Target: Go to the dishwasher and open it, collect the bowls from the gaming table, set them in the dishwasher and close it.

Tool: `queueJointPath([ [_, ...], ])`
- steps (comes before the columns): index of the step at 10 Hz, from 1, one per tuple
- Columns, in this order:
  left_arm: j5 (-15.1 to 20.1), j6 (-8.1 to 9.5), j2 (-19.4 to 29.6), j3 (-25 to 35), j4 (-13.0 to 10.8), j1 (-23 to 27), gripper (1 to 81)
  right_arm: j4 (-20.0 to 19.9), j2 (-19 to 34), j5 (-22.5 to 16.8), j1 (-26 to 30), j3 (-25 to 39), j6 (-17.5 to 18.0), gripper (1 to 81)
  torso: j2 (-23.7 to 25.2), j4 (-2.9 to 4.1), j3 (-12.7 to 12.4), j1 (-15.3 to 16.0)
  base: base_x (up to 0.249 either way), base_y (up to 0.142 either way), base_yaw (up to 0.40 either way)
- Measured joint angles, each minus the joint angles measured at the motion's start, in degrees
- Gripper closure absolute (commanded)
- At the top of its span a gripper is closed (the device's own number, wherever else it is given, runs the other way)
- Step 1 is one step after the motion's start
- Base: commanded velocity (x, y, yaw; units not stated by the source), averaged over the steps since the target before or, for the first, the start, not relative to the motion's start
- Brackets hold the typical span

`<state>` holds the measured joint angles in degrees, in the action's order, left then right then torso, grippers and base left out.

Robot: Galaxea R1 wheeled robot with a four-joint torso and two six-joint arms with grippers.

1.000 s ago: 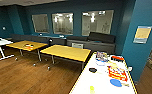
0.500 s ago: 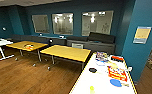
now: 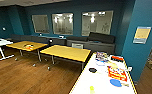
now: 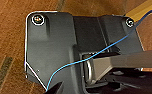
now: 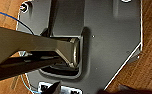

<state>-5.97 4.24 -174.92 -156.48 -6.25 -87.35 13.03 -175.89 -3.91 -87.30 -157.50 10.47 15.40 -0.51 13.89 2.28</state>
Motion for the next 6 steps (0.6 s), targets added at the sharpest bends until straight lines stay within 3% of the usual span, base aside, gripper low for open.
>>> queueJointPath([
  [6,0.0,0.0,0.0,0.0,0.0,0.2,1.0,0.0,-0.5,-0.1,0.0,0.1,0.0,1.0,0.0,0.0,0.0,0.0,0.0,0.0,-0.235],
])
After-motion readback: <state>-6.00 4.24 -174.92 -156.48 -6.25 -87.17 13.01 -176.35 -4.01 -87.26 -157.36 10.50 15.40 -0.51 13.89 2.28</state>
